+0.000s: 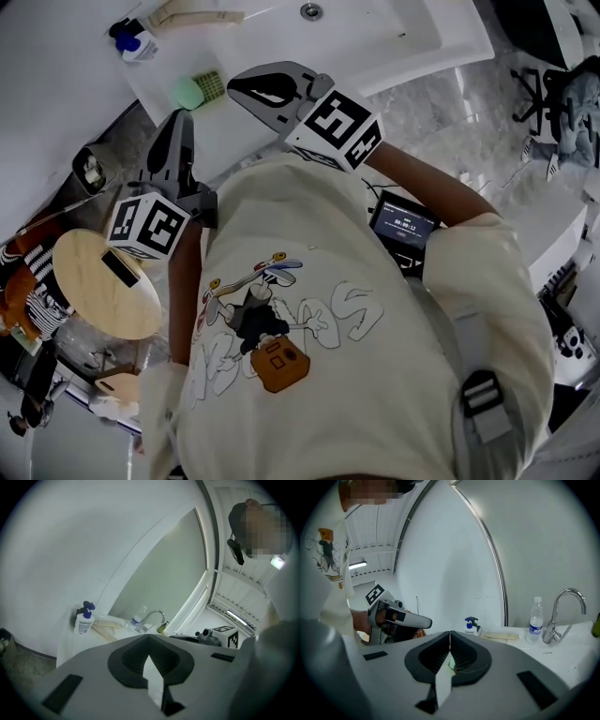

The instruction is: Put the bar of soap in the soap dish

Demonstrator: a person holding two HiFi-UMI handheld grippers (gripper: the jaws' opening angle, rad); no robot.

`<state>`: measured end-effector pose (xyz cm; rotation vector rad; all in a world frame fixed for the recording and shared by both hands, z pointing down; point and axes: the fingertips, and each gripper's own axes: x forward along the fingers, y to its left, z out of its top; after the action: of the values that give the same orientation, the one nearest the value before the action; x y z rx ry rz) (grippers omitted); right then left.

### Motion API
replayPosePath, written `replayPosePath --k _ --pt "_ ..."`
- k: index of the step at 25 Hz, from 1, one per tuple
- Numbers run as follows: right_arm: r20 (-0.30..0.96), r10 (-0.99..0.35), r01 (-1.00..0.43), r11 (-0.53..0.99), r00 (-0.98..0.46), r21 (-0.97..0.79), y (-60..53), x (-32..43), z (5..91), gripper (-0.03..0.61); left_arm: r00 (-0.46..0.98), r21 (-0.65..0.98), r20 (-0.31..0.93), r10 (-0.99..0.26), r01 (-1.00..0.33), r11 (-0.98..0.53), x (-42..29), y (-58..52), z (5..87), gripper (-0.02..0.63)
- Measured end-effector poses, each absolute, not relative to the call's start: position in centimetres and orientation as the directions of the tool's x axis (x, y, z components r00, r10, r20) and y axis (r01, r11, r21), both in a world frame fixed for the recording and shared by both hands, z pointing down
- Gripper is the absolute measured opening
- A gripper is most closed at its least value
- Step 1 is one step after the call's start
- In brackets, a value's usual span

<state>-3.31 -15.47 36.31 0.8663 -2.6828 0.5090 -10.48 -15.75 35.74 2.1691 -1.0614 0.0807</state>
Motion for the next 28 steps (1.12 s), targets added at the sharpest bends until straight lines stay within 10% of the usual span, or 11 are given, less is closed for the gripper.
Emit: replayPosePath --k 28 --pt "0.262 -0.51 -0.558 0.814 -0.819 -0.159 -12.5 -5.5 32.1 0.008 0.709 0.345 0.275 -0.65 -0.703 -0.622 -8.2 -12.3 32.7 0.008"
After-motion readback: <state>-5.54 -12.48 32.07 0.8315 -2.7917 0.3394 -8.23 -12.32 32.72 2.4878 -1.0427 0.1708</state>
